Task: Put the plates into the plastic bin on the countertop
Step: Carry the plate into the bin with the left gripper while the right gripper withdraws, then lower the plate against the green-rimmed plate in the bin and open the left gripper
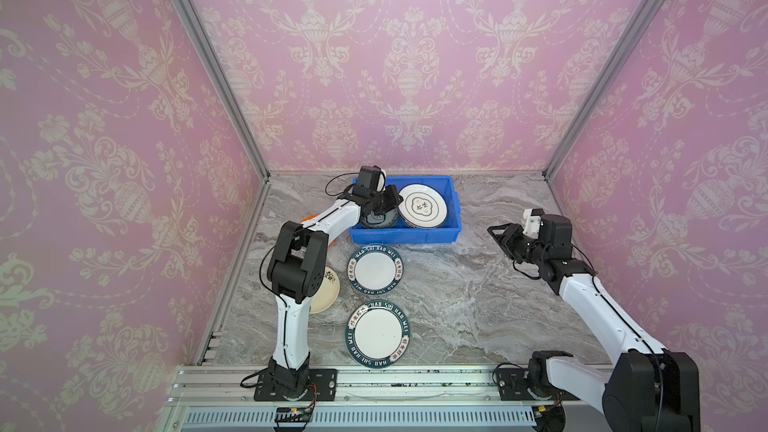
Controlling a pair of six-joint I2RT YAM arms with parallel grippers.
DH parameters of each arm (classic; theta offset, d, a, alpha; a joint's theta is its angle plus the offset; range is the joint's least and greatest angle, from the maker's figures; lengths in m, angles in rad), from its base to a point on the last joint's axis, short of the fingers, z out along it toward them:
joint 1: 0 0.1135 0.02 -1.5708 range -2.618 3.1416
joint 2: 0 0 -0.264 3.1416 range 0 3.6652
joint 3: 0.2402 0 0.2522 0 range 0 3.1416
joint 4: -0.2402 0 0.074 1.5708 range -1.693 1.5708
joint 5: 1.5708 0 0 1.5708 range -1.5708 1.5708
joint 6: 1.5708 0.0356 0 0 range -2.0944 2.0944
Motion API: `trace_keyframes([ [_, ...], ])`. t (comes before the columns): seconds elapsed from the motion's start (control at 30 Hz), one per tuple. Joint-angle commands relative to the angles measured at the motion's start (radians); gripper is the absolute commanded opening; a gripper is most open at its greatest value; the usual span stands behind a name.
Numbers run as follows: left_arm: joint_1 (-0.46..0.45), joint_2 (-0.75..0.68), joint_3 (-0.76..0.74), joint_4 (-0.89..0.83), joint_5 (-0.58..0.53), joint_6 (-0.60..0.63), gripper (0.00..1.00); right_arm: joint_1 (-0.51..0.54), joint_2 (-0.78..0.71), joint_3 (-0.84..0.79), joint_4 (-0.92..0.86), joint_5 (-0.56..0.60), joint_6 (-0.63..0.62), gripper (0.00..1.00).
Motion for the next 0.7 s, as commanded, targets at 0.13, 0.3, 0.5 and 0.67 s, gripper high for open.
trace_keyframes([
  [0.13,-0.008,0.087,0.054,0.033,-0.067,-0.023,0.0,-0.011,-0.018,-0.009,0.034,-0.014,0.021,0.4],
  [0.3,-0.009,0.151,0.115,0.039,-0.05,-0.039,0.0,-0.013,-0.013,0.002,0.024,-0.006,0.017,0.4],
  [0.5,-0.01,0.2,0.175,0.005,-0.065,-0.033,0.0,-0.013,0.003,0.008,0.041,-0.015,0.028,0.38],
  [0.67,-0.011,0.223,0.198,-0.013,-0.078,-0.026,0.0,-0.013,0.016,0.008,0.049,-0.023,0.028,0.38],
])
